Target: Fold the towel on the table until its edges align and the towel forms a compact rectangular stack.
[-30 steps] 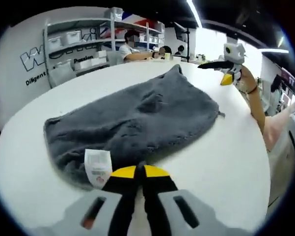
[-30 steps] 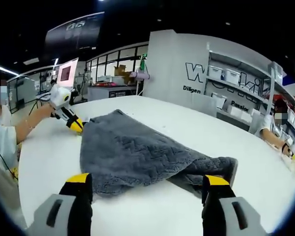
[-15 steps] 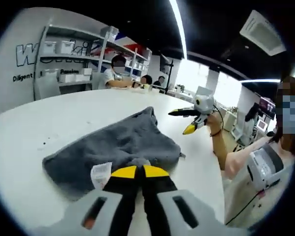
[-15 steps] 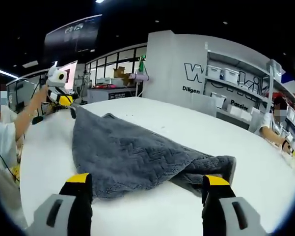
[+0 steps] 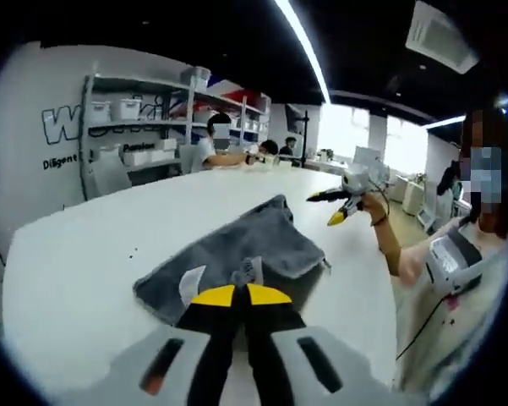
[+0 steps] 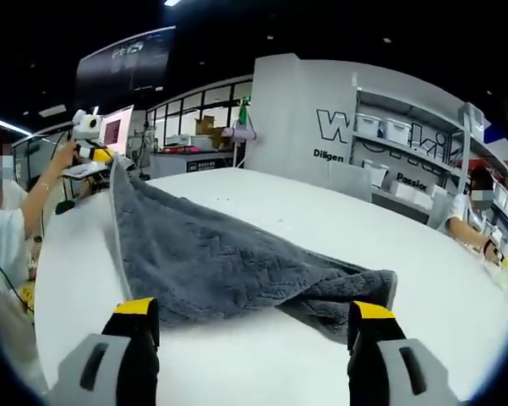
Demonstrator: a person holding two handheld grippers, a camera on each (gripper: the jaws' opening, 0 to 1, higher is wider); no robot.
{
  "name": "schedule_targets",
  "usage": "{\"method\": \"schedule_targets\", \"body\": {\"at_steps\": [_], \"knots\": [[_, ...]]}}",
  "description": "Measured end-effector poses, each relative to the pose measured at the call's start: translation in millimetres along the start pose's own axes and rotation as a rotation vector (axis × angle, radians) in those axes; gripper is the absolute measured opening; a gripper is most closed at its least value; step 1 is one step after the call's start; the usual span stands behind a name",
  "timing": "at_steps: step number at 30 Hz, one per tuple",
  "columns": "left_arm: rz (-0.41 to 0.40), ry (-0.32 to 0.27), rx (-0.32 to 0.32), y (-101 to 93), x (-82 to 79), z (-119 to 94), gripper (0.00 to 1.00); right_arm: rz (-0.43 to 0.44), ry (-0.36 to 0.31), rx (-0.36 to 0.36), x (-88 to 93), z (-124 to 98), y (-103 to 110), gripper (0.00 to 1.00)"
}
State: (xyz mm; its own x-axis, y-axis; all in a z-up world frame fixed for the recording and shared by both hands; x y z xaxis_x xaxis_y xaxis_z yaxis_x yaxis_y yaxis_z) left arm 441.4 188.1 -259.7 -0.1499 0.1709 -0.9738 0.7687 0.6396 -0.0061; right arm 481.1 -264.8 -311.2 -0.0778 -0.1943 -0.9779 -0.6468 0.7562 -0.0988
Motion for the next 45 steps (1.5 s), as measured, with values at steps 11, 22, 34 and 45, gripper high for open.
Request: {"method": "schedule_targets", "body": {"at_steps": [11,22,34,45], "knots": [[0.027,0.323,-0.066,23.8,95.7,-31,0.05,-0.002,0.017,-0.012,3.8,4,5,0.97],[0.039,0.404,-0.03,12.2,122.3,-29,0.15,0.004,0.025,-0.013,5.9,6,4,0.97],[0.06,-0.027,-0.022,-10.4,33.7,-7,0.49,0.002,0.034,-0.011,7.1,7,3,0.97],[0.099,-0.191,-0.081,-1.9,5.7,51,0.99,0.005,0.07,-0.005,15.3,10,1,0.97]]}}
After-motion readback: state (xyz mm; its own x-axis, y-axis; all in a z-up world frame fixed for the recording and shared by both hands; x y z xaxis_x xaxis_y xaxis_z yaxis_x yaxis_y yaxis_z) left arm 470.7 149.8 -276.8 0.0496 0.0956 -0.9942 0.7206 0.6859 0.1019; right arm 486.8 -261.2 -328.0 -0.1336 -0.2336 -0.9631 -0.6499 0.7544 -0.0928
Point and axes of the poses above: the point that each gripper's makers call its tool centre point, and the gripper's own axes: z roughly forward along the fingers, y roughly to its left, x roughly out of its underside, the point moved 4 cm from there along -z, roughly backward along the fingers, and after that the axes turned 15 degrees about -y, right-handed, at the moved point
